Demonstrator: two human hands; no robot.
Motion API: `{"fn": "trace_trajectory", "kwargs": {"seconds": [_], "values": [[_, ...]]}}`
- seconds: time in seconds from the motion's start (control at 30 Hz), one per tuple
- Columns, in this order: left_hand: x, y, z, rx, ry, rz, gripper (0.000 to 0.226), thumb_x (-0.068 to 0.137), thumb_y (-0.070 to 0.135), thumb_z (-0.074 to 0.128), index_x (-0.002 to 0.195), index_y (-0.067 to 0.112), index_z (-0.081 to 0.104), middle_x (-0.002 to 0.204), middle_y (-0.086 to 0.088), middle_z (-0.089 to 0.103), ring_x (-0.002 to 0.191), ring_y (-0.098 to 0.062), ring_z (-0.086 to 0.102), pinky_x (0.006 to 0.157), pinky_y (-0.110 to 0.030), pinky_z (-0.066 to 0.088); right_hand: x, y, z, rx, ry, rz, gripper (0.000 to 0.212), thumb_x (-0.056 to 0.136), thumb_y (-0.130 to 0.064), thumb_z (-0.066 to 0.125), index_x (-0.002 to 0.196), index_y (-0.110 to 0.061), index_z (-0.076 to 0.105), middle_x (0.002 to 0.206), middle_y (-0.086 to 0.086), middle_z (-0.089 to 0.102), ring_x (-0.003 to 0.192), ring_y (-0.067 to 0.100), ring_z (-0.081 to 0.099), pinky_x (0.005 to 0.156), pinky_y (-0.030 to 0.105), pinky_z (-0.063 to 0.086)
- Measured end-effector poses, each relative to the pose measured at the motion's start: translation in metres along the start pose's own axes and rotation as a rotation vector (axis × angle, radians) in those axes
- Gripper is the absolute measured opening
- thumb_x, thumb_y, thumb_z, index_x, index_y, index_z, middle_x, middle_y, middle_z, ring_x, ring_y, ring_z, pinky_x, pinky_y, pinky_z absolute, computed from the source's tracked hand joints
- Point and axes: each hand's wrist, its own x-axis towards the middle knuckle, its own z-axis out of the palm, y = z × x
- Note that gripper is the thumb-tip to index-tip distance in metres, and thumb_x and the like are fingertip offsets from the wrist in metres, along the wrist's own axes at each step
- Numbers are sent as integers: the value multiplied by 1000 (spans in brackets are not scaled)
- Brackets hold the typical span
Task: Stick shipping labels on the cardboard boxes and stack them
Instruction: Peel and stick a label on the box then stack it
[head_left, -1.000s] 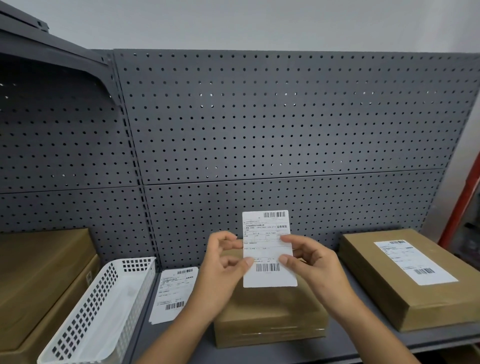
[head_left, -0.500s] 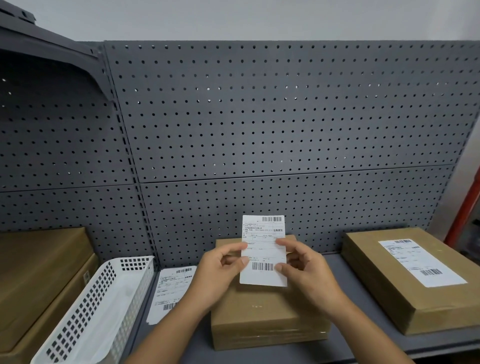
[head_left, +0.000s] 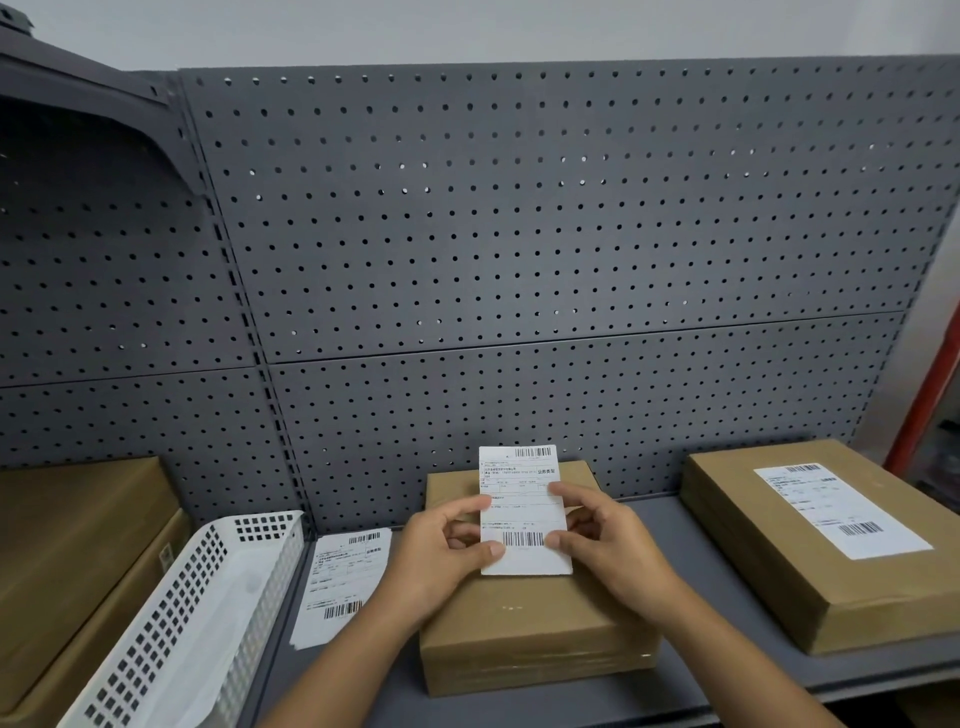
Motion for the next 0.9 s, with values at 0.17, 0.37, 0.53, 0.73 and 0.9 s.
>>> {"fn": "trace_trajectory", "kwargs": {"seconds": [0.17, 0.37, 0.53, 0.73, 0.9], "values": [[-2, -7, 0, 15, -4, -9, 55, 79, 10, 89, 125, 31, 68, 98, 3, 80, 72, 8, 64, 87, -24, 54, 2, 3, 1, -20, 1, -2, 54, 84, -10, 82, 129, -29, 61, 114, -3, 68, 92, -1, 63, 82, 12, 49], [-1, -13, 0, 56, -15, -17, 60, 77, 17, 91, 132, 26, 68, 94, 4, 80, 75, 0, 65, 89, -26, 58, 1, 4, 2, -76, -12, -1, 54, 86, -9, 80, 134, -26, 59, 120, -6, 63, 93, -5, 61, 80, 9, 48], [-2, -9, 3, 115, -24, 0, 57, 78, 13, 89, 128, 27, 67, 99, 4, 76, 74, 11, 64, 79, -12, 52, 0, 7, 5, -174, -7, -10, 58, 87, -12, 79, 140, -24, 57, 126, -10, 60, 96, 1, 62, 78, 7, 47], [-3, -10, 4, 156, -38, 25, 54, 80, 10, 87, 127, 26, 65, 114, 5, 69, 83, 16, 62, 80, -5, 46, -3, 7, 10, -272, -24, -95, 58, 91, -8, 73, 144, -24, 54, 117, -20, 53, 98, -6, 53, 81, 7, 44], [1, -18, 10, 141, 9, 56, 55, 81, 12, 86, 128, 29, 64, 124, 7, 69, 98, 15, 63, 81, -2, 44, -3, 6, 14, -282, -39, -106, 66, 89, -28, 77, 147, -30, 45, 124, -27, 46, 108, -12, 48, 89, 7, 41]]}}
